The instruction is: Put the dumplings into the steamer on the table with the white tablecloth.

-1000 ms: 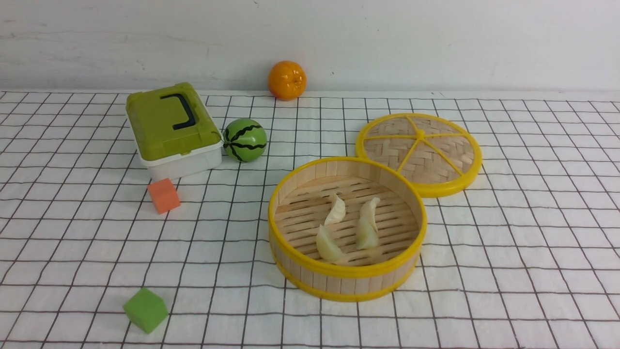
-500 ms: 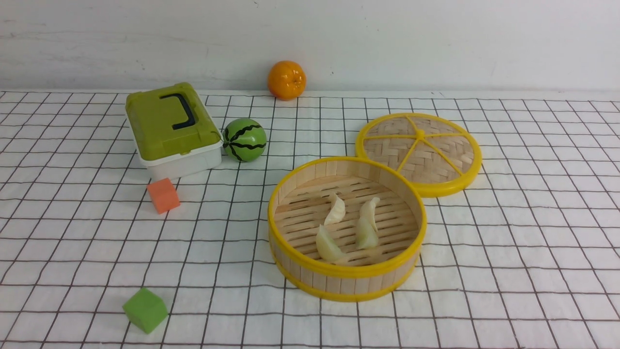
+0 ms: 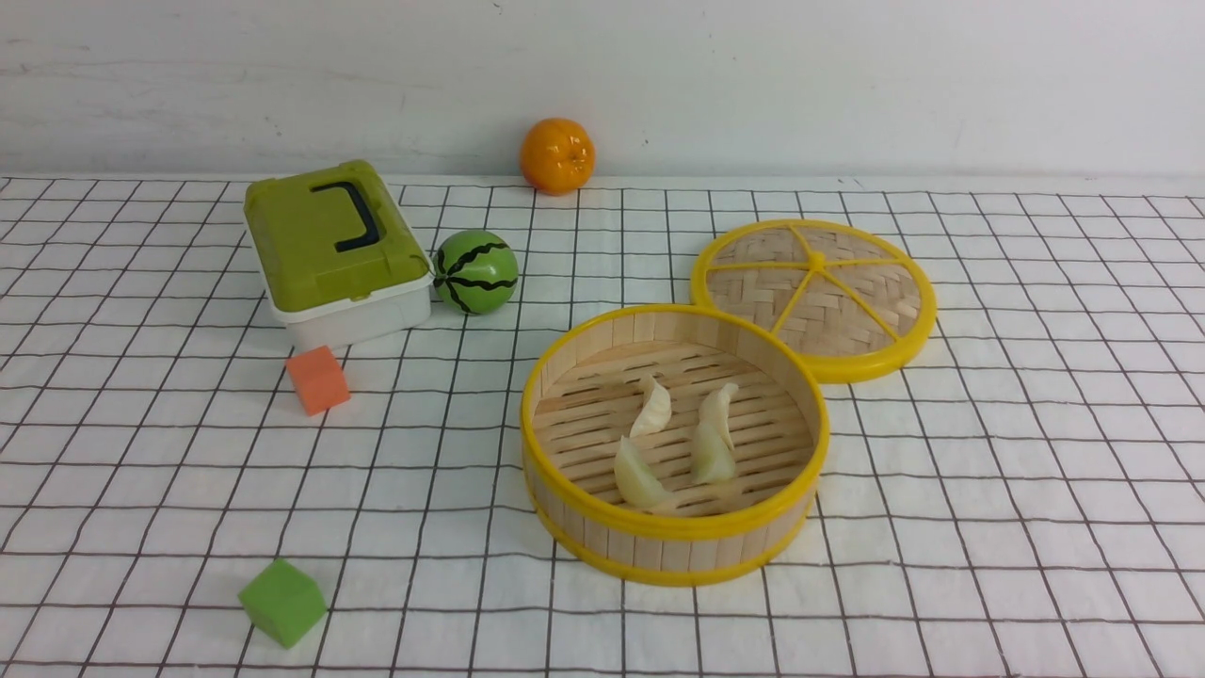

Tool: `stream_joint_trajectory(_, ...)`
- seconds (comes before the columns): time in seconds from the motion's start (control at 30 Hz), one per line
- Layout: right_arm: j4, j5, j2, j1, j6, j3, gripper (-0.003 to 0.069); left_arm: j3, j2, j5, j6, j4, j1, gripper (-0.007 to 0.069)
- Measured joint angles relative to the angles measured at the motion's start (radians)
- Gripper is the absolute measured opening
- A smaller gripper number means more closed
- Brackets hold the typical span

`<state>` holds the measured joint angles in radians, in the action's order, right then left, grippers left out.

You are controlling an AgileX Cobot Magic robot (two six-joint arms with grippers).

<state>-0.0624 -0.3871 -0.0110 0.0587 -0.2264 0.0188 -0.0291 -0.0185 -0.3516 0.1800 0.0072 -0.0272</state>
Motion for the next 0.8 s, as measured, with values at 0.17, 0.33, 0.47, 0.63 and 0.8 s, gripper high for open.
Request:
stream_joint_trajectory(0.17, 0.000, 0.000, 0.000, 0.000, 0.000, 0.000, 0.0076, 0.000, 0.000, 0.000, 0.000, 0.000, 0.000, -0.0013)
stream_joint_trajectory(0.33, 0.000, 0.000, 0.000, 0.000, 0.000, 0.000, 0.0084, 0.000, 0.000, 0.000, 0.000, 0.000, 0.000, -0.0013)
stream_joint_trajectory(0.47, 0.000, 0.000, 0.000, 0.000, 0.000, 0.000, 0.0092, 0.000, 0.000, 0.000, 0.000, 0.000, 0.000, -0.0012)
stream_joint_trajectory(0.63, 0.000, 0.000, 0.000, 0.000, 0.000, 0.000, 0.0095, 0.000, 0.000, 0.000, 0.000, 0.000, 0.000, -0.0012)
stream_joint_trajectory(0.8, 0.000, 0.000, 0.000, 0.000, 0.000, 0.000, 0.0102, 0.000, 0.000, 0.000, 0.000, 0.000, 0.000, -0.0012)
